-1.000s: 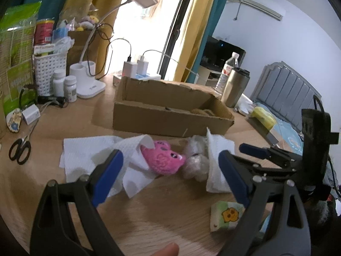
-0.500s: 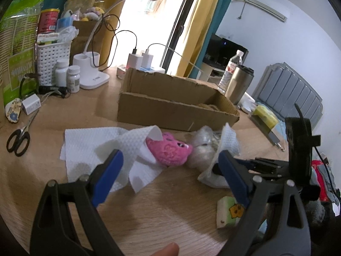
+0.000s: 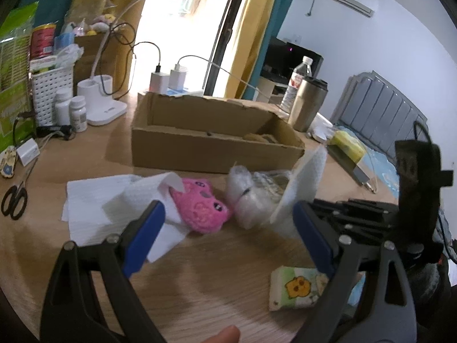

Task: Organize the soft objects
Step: 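Grasp the white wipe with the right tool and lift it, then grasp the bubble-wrap bundle with the left tool while the right tool holds the wipe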

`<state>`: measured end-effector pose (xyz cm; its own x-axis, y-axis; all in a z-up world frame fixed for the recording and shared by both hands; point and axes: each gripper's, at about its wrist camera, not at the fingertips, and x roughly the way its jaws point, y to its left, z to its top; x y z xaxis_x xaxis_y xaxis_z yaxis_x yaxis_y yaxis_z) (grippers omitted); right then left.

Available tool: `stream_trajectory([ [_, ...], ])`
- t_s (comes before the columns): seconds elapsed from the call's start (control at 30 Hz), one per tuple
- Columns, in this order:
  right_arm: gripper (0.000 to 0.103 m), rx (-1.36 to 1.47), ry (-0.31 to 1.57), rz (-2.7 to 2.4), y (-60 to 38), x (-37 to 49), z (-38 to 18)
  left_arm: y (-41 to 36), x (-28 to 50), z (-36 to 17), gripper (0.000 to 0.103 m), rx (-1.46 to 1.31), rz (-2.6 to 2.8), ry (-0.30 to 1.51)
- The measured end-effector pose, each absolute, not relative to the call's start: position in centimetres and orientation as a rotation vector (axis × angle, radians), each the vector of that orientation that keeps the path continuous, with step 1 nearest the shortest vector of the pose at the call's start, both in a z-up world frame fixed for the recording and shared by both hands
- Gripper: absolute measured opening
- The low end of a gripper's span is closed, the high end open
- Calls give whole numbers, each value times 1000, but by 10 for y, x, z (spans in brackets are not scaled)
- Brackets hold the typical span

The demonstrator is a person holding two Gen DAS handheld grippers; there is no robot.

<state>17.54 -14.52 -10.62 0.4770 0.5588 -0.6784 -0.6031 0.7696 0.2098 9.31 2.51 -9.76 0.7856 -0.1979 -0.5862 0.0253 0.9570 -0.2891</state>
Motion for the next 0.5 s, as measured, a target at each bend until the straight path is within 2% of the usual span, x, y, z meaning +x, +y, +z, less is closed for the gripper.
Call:
stream_trajectory([
  [0.5, 11, 32, 720, 691, -198, 195, -97, -14, 129, -101, 92, -198, -132, 722],
])
